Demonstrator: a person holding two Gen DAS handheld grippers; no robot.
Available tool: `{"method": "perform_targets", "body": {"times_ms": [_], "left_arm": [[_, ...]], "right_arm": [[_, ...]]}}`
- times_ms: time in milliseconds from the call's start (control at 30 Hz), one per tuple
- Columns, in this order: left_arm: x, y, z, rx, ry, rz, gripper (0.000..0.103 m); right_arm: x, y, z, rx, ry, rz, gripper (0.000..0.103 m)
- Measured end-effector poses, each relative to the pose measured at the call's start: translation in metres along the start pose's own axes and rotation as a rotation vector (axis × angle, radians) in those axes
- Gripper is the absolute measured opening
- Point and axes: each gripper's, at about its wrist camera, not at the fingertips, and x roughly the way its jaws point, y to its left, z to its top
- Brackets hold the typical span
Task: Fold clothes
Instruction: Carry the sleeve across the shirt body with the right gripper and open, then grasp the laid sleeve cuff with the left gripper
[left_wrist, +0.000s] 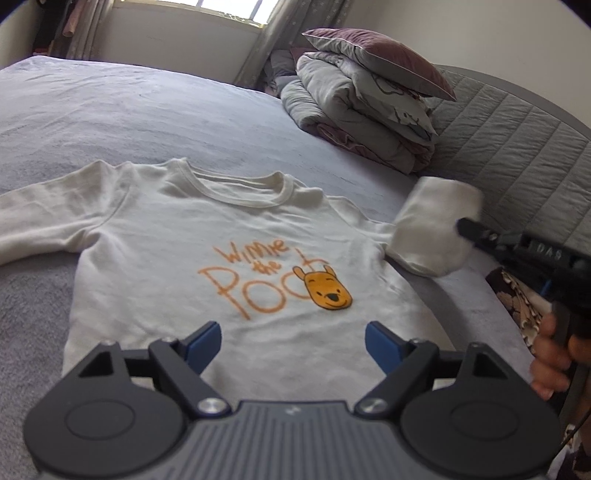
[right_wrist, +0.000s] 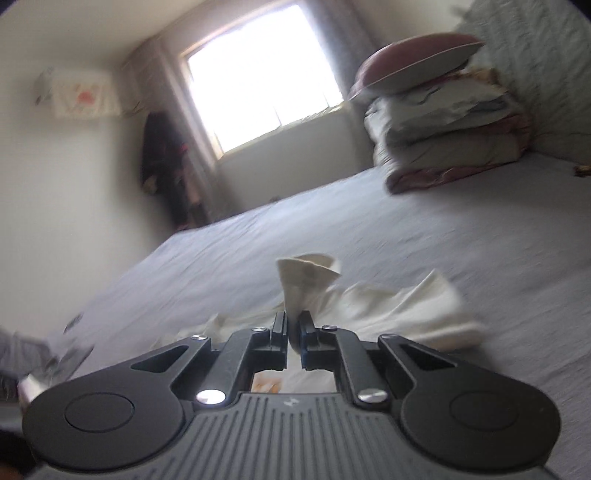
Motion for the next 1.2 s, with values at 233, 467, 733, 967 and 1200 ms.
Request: {"method": "perform_targets", "body": {"times_ms": [233, 467, 733, 967, 1200], "left_arm": [[0.002, 0.009, 0.000, -0.072, 0.023, -0.056, 0.086], [0.002, 0.018, 0.002, -0.160, 0.025, -0.093, 0.085], [0.004, 0.025, 0.003, -0.229, 0.029, -0.112, 0.079], [0.006, 0.035, 0.003, -0.309, 0.050, -0.136, 0.071], [0.007, 0.038, 0.002, -0.361, 0.056, -0.158, 0.071]], "right_arm": [[0.019, 0.023, -0.030, -0.043, 0.177, 0.063, 0.007], [0.022, 0.025, -0.031, -0.058, 0.286, 0.099, 0.015], [0.019, 0.026, -0.033, -0.076, 0.370, 0.155, 0.039], [0.020, 0.047, -0.051, -0.223, 0.405, 0.093, 0.040], [0.013, 0.063, -0.054, -0.294, 0.405, 0.104, 0.040]]}}
